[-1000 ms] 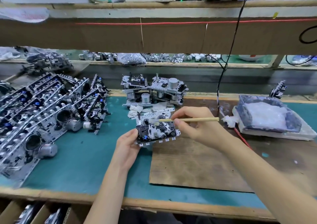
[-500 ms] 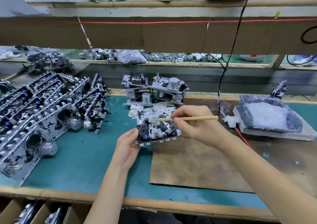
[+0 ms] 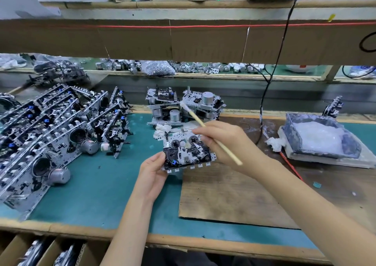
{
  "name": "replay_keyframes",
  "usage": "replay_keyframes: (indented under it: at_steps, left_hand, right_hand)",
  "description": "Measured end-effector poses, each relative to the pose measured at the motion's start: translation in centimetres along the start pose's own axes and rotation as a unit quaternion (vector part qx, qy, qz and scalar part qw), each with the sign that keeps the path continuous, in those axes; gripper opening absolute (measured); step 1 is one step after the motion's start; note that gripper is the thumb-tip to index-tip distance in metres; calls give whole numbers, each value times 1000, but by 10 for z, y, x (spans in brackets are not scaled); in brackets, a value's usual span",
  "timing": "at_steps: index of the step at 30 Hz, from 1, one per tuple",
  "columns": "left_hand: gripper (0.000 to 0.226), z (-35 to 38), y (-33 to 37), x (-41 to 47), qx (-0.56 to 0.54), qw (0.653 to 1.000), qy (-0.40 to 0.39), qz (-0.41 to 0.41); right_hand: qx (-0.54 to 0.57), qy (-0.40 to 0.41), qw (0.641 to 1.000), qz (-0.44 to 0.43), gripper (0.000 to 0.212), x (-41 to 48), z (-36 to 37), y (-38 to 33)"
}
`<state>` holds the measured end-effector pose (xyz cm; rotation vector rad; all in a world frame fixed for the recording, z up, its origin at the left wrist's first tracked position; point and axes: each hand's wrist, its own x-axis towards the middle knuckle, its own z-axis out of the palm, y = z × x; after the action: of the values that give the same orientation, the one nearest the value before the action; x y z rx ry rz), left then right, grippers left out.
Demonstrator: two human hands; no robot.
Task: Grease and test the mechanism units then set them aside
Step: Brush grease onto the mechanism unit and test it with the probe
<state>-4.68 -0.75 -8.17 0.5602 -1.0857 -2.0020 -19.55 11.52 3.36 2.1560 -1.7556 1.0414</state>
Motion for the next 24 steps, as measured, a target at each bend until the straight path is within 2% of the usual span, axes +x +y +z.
replay_keyframes:
  at_steps: [1, 3, 4, 6, 13, 16, 18, 19, 20, 24]
  left_hand:
    - [31, 0, 0, 0, -3, 1000, -1, 0]
    - [31, 0, 0, -1, -1, 1000, 2, 1]
    - [31, 0, 1, -1, 0, 1000, 6, 1]
    - [28, 1, 1, -2, -6, 1000, 10, 1]
    - [28, 2, 2, -3, -9, 1000, 0, 5]
    - [29, 2, 4, -5, -22, 1000, 2, 11]
    - [26, 2, 5, -5, -27, 999, 13, 14]
    - [24, 2, 5, -4, -28, 999, 22, 13]
    - [23, 1, 4, -4, -29, 999, 31, 10]
    - [26, 2, 6, -3, -30, 998, 53, 7]
  right_hand:
    - [-59, -59, 996, 15, 34, 2, 6, 3]
    - [-182, -218, 957, 61, 71, 5, 18, 8]
    - [-225, -267, 935, 68, 86, 7, 24, 10]
    - [-260, -300, 916, 63, 101, 10, 33, 13]
    - [-243, -266, 932, 47, 99, 18, 37, 14]
    - [-168, -256, 951, 51, 92, 16, 29, 11]
    - [-36, -139, 989, 23, 60, 13, 22, 8]
    - [14, -69, 997, 10, 42, 11, 18, 6]
    - [50, -17, 999, 4, 32, 9, 14, 3]
    - [83, 36, 995, -44, 23, 0, 3, -6]
